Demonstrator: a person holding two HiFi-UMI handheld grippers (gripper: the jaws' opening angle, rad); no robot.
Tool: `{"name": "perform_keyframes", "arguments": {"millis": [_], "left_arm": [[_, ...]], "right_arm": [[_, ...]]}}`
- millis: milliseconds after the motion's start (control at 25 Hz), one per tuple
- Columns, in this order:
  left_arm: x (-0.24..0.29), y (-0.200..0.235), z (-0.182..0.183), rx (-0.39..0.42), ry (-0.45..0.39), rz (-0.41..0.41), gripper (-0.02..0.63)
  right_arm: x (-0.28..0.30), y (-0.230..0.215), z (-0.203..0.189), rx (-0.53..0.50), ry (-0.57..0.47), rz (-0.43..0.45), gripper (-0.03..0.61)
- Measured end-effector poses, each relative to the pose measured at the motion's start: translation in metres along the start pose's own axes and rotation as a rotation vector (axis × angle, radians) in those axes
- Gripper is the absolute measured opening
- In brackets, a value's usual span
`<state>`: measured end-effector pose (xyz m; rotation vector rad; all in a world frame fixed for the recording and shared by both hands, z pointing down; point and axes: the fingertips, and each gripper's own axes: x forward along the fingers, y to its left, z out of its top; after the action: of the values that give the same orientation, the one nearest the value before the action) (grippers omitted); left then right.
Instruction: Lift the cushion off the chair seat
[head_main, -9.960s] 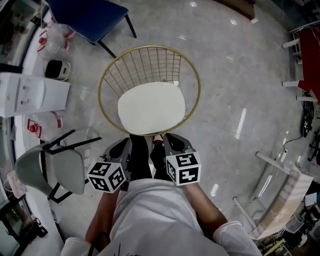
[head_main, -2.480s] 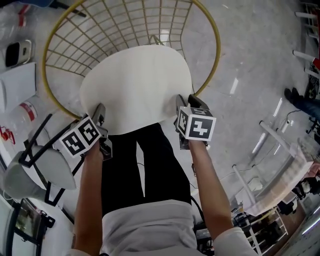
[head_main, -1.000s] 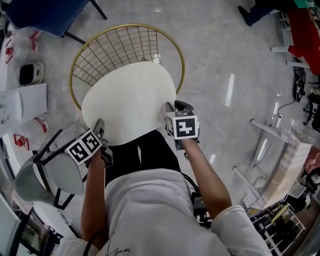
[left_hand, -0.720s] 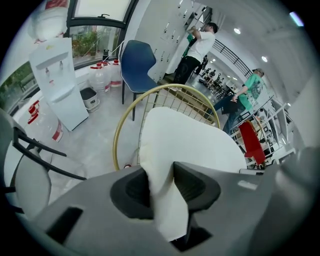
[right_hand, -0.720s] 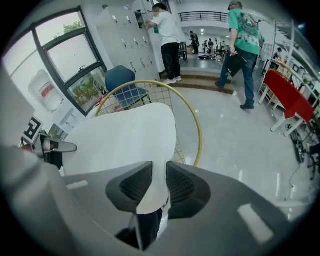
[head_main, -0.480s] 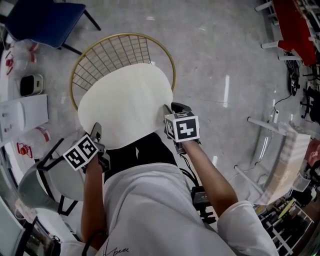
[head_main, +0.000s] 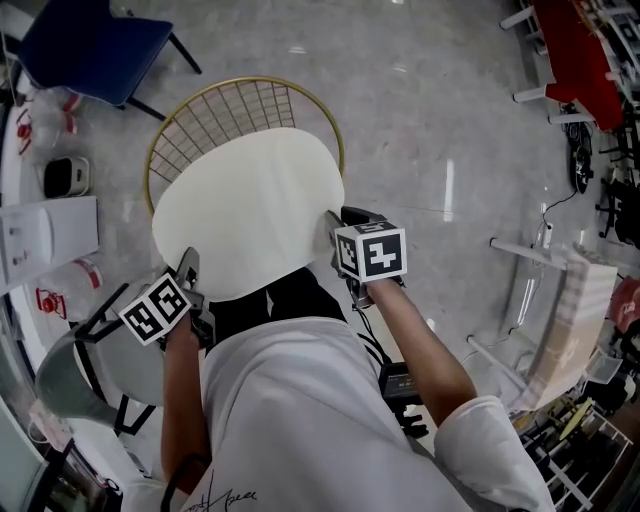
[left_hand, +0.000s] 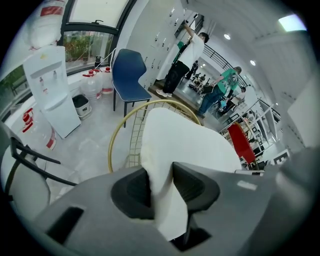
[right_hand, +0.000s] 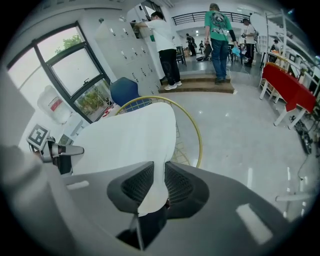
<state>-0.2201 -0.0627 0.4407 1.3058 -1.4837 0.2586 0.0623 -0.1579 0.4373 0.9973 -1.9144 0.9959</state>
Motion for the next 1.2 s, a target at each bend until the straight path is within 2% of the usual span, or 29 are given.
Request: {"name": "perform_keyframes", "arguments": {"millis": [240, 840, 1200], "left_arm": [[-0.016, -0.003, 0.005, 0.005, -0.01, -0.044, 0.112], [-0.053, -0.024, 0.01, 0.059, -0.064, -0.107, 0.106], [-0.066, -0.035, 0.012, 0.06, -0.08, -0.13, 0.103]], "right_arm": [[-0.019, 0.009, 0.002, 0.015, -0.018, 0.075, 0.072], [-0.063, 0.022, 0.002, 0.027, -0.096, 0.113, 0.061], [-0.078, 0.024, 0.008, 0.026, -0.134, 0.128, 0.06]]}}
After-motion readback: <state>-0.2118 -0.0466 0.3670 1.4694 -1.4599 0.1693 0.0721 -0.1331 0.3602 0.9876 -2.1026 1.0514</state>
